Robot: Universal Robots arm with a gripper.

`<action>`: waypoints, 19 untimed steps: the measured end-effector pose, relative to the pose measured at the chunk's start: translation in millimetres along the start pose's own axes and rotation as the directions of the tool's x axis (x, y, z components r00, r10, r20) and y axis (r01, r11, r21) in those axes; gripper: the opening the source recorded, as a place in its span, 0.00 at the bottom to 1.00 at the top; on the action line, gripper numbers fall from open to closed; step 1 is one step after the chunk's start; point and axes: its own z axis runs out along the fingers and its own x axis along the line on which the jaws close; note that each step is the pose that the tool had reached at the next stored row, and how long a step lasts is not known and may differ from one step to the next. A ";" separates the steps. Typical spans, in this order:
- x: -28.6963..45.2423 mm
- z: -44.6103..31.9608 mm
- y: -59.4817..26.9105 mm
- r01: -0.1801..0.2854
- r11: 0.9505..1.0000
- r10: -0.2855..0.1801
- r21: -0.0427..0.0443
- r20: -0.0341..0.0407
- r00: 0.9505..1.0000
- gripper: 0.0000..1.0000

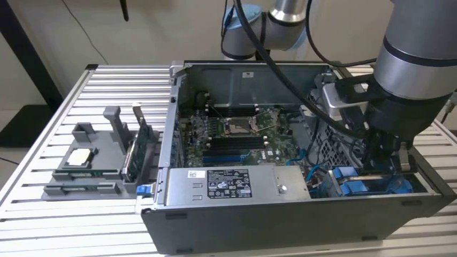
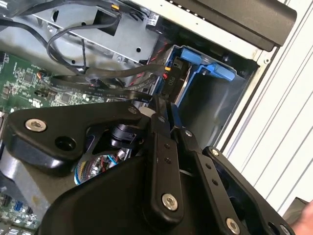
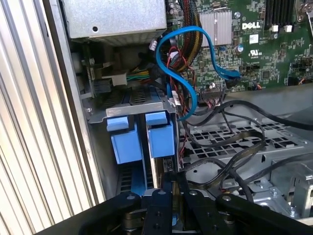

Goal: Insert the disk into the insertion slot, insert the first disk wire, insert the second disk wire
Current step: 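Insert the second disk wire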

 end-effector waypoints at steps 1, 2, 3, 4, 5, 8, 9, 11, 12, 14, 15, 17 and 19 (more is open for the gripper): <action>0.0 0.0 0.0 0.000 1.000 0.000 0.000 0.000 1.000 0.16; 0.0 0.0 0.0 0.001 1.000 -0.001 0.000 -0.001 1.000 0.16; 0.0 0.1 0.0 0.001 1.000 -0.001 0.000 -0.001 1.000 0.16; 0.0 0.1 0.0 0.002 1.000 -0.002 0.000 -0.002 1.000 0.16; 0.0 0.1 0.0 0.002 1.000 -0.002 0.000 -0.002 1.000 0.16; 0.0 0.1 -0.1 0.004 1.000 -0.004 0.000 -0.003 1.000 0.16; 0.0 0.1 -0.2 0.005 1.000 -0.005 0.000 -0.004 1.000 0.16; -0.1 0.2 -0.5 0.008 1.000 -0.008 0.000 -0.003 1.000 0.16; -0.1 0.2 -0.6 0.009 1.000 -0.009 0.000 -0.003 1.000 0.16; -0.1 0.3 -0.7 0.011 1.000 -0.011 0.000 -0.003 1.000 0.16; -0.1 0.4 -0.8 0.012 1.000 -0.012 -0.001 -0.002 1.000 0.16; -0.1 0.5 -1.1 0.015 1.000 -0.015 -0.001 -0.002 1.000 0.16; -0.1 0.7 -1.3 0.017 1.000 -0.017 -0.001 -0.001 1.000 0.16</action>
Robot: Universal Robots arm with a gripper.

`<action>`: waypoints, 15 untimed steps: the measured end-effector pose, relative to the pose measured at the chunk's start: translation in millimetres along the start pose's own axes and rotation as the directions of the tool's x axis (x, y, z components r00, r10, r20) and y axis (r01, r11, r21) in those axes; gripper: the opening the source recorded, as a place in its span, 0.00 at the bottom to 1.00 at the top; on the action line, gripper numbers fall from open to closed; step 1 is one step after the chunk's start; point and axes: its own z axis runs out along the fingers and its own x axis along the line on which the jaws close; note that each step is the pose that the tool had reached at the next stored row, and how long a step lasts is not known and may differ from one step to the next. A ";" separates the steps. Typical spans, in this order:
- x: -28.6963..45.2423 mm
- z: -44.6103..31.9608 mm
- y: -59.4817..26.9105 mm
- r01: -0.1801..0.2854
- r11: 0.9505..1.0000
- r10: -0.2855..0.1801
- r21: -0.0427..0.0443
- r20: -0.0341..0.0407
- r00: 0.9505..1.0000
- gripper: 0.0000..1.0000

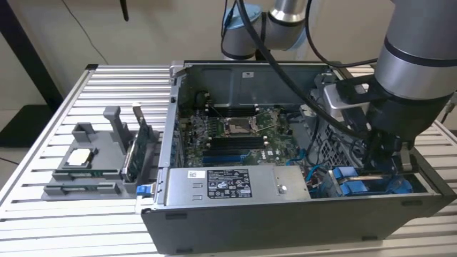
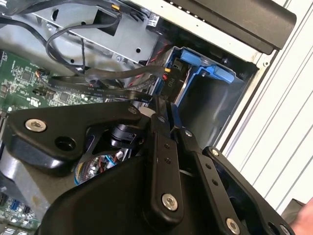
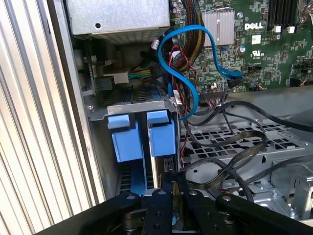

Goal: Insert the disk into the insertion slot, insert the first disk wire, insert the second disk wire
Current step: 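Insert the second disk wire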

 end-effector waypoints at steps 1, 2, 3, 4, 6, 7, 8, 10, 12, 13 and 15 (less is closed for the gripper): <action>0.0 0.2 0.1 0.001 1.000 -0.001 0.000 0.000 1.000 0.16; 0.1 0.3 0.1 0.002 1.000 -0.002 0.000 0.000 1.000 0.16; 0.1 0.5 0.1 0.002 1.000 -0.002 0.000 0.000 1.000 0.16; 0.1 0.7 0.1 0.003 1.000 -0.003 0.000 0.000 1.000 0.16; 0.2 1.2 0.2 0.004 1.000 -0.004 0.000 0.000 1.000 0.16; 0.2 1.9 0.4 0.005 1.000 -0.005 0.000 0.000 1.000 0.16; 0.4 2.9 0.6 0.005 1.000 -0.005 0.000 0.000 1.000 0.16; 0.7 5.9 1.4 0.007 1.000 -0.007 0.000 -0.001 1.000 0.16; 0.9 8.0 1.9 0.008 1.000 -0.008 0.000 -0.002 1.000 0.16; 0.9 8.1 1.9 0.009 1.000 -0.009 -0.001 -0.001 1.000 0.16; 0.7 6.4 1.6 0.008 1.000 -0.008 -0.001 0.002 1.000 0.18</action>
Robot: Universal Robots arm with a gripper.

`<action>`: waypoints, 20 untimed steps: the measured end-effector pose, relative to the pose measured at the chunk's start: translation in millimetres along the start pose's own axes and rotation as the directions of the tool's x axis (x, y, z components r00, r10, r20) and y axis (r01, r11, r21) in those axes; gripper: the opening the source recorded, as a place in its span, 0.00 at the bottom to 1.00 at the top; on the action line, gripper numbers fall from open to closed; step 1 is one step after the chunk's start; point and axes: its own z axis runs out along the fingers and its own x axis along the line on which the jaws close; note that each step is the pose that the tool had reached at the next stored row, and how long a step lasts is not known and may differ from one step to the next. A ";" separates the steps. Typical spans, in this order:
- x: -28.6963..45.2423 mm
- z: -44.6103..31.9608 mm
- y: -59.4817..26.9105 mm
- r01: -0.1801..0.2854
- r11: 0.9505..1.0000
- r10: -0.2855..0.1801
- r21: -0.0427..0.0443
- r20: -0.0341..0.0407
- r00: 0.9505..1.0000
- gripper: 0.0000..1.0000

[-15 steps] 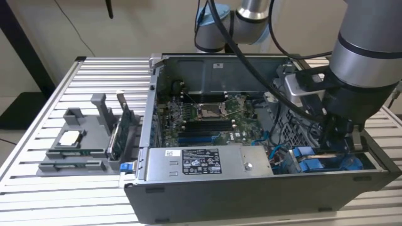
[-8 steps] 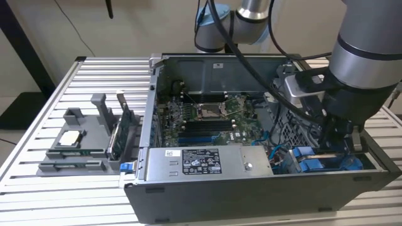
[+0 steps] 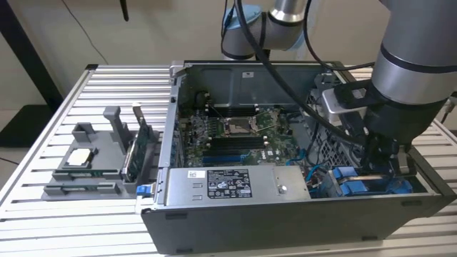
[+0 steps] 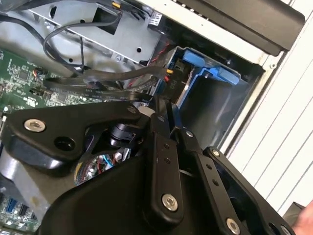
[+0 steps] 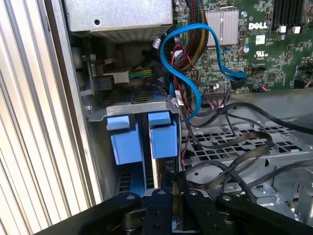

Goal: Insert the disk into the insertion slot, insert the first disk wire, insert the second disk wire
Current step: 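Insert the second disk wire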

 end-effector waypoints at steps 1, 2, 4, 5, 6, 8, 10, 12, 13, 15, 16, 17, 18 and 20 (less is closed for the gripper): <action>-0.3 -3.7 -1.0 0.000 1.000 0.000 0.000 0.000 1.000 0.18; -0.9 -8.8 -2.3 0.001 1.000 -0.001 0.000 -0.002 1.000 0.24; -1.7 -16.4 -4.2 0.000 1.000 0.000 0.000 -0.002 1.000 0.24; -2.0 -19.5 -5.0 0.001 1.000 -0.001 0.000 -0.002 1.000 0.24; -2.3 -22.1 -5.7 0.001 1.000 -0.001 0.000 -0.002 1.000 0.24; -2.8 -26.4 -6.8 0.001 1.000 -0.001 0.000 -0.002 1.000 0.24; -3.3 -30.9 -7.9 0.001 1.000 -0.001 0.000 -0.002 1.000 0.24; -3.5 -33.2 -8.5 0.001 1.000 -0.001 0.000 -0.002 1.000 0.24; -3.5 -33.4 -8.6 0.001 1.000 -0.001 0.000 -0.002 1.000 0.24; -3.8 -35.7 -9.2 0.001 1.000 -0.001 0.000 -0.002 1.000 0.24; -3.9 -36.9 -9.5 0.001 1.000 -0.001 0.000 -0.002 1.000 0.24; -3.9 -37.2 -9.5 0.001 1.000 -0.001 0.000 -0.002 1.000 0.24; -3.9 -37.2 -9.5 0.001 1.000 -0.001 0.000 -0.002 1.000 0.24; -3.9 -37.3 -9.6 0.001 1.000 -0.001 0.000 -0.002 1.000 0.24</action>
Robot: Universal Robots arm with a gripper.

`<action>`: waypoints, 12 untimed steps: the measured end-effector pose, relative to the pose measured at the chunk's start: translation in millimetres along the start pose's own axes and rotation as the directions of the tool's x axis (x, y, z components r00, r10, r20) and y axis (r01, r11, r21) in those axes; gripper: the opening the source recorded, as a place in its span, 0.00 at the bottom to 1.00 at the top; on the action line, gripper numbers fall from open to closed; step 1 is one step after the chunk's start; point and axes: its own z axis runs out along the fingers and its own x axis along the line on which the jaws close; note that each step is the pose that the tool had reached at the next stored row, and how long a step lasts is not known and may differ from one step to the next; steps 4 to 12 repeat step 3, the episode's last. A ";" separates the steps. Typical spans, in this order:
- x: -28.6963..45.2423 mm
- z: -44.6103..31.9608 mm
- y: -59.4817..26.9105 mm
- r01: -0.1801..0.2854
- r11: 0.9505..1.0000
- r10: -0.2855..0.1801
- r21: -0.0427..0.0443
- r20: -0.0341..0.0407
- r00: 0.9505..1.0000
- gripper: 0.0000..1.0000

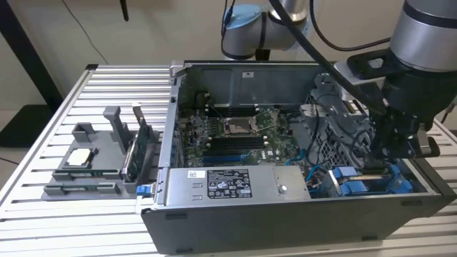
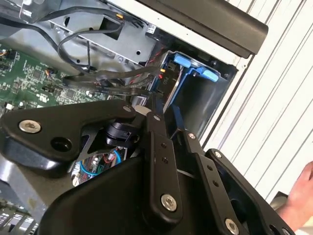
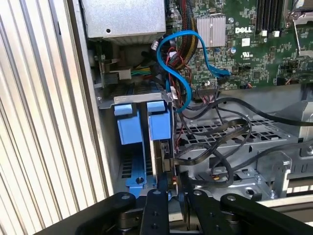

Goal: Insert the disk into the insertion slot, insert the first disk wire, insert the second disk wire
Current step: 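Insert the second disk wire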

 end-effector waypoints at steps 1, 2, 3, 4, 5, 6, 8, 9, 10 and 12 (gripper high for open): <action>0.0 -0.1 0.0 0.000 1.000 0.000 0.000 0.000 1.000 0.24; 0.0 0.0 0.0 0.000 1.000 0.000 0.000 0.000 1.000 0.24; 0.0 0.0 0.0 0.000 1.000 0.000 0.000 0.000 1.000 0.24; 0.0 0.0 0.0 0.000 1.000 0.000 0.000 0.000 1.000 0.24; 0.0 0.0 0.0 0.000 1.000 0.000 0.000 0.000 1.000 0.24; 0.0 0.0 0.0 0.000 1.000 0.000 0.000 0.000 1.000 0.24; 0.0 0.0 0.0 0.000 1.000 0.000 0.000 0.000 1.000 0.24; 0.0 0.0 0.0 0.000 1.000 0.000 0.000 0.000 1.000 0.24; 0.0 0.0 0.0 0.000 1.000 0.000 0.000 0.000 1.000 0.24; 0.0 0.0 0.0 0.000 1.000 0.000 0.000 0.000 1.000 0.24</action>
